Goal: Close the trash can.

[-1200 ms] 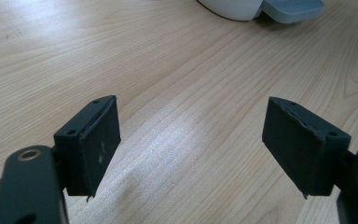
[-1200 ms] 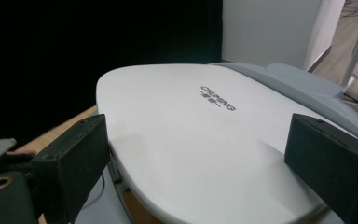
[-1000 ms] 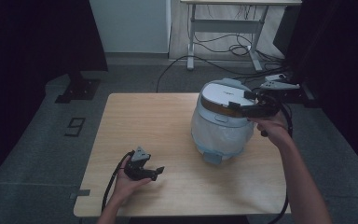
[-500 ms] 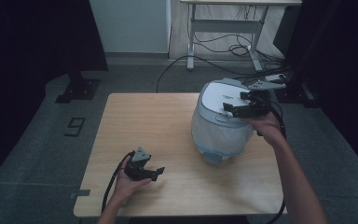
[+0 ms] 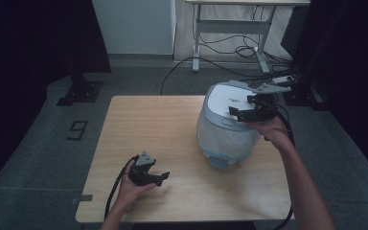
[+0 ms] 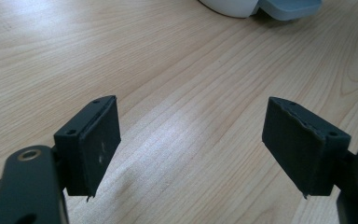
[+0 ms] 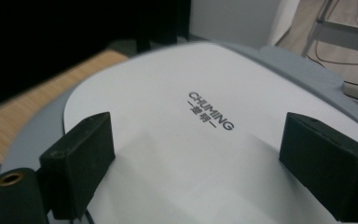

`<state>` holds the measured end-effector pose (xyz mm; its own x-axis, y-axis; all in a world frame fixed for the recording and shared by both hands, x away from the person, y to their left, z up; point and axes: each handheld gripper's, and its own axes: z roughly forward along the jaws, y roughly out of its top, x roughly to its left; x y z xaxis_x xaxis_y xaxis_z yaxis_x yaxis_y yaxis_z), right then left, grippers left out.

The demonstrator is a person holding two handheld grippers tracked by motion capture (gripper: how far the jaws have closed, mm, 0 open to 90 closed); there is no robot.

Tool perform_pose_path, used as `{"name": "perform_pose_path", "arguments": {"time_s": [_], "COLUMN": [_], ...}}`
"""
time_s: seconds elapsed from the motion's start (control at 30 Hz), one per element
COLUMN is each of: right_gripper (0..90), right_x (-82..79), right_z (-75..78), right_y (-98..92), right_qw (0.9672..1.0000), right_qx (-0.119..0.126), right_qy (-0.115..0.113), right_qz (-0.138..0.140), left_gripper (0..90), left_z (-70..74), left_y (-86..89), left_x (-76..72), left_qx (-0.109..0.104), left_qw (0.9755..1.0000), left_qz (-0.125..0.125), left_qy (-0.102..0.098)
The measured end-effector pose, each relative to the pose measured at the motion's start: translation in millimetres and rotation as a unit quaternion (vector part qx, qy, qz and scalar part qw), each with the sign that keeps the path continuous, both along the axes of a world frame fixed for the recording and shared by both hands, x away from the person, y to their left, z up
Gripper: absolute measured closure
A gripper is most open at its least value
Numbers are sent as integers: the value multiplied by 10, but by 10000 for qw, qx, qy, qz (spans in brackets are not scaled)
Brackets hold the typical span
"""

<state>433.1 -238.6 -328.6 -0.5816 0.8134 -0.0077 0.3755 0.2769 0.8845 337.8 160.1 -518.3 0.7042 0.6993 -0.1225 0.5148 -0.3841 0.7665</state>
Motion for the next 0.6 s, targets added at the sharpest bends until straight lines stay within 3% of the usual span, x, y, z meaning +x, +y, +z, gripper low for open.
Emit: {"name": "perform_pose_path", "arguments": {"time_s": [0.4,0.6], "right_gripper": [110,134], "right_x": [-34,-102], "right_z": [-2,1], "right_y": [4,-104], "right_qw": [10000,9998], "right_qx": [-3,102], "right_qy": [-50,-187], "right_qz": [-16,41], "left_gripper": [191,191], "left_z": [-1,-12], "left_y": [4,19], "left_x": [1,15], "left_qx": [8,4], "left_qw": [10000,10000], "left_qz": [14,46], "left_qy": [-5,9]}}
